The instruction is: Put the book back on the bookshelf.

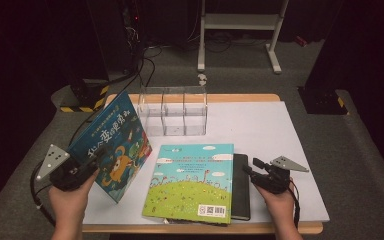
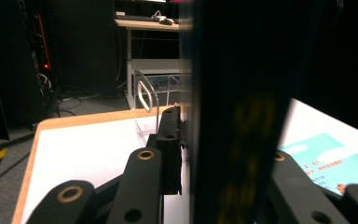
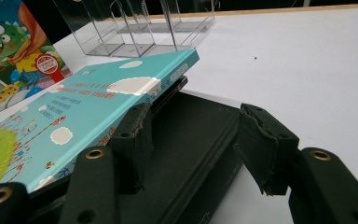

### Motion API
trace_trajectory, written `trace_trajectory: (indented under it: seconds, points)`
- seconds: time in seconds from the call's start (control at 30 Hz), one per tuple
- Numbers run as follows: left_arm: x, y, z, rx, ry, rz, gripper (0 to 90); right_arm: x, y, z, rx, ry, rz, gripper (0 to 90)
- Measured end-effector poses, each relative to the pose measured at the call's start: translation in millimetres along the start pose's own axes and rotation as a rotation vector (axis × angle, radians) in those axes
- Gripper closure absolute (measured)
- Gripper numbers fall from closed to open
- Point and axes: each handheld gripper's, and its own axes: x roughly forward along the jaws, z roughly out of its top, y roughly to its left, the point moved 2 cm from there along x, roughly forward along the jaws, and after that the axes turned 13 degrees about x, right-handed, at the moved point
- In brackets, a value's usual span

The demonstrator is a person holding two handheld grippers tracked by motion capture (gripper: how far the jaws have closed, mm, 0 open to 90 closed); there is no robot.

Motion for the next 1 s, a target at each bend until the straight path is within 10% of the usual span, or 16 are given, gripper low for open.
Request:
trace_trajectory:
  seconds: [0.57, 1.0]
  points:
    - [35.4, -17.5, 41.0, 0.110, 0.053, -0.014, 82.6, -6.9, -5.2, 1.2, 0.015, -0.021, 0.011, 45.3]
    - [76.9, -9.2, 59.4, 0.021, 0.025, -0.016, 82.6, -11.2, -8.8, 2.0, 0.025, -0.033, 0.020, 45.4]
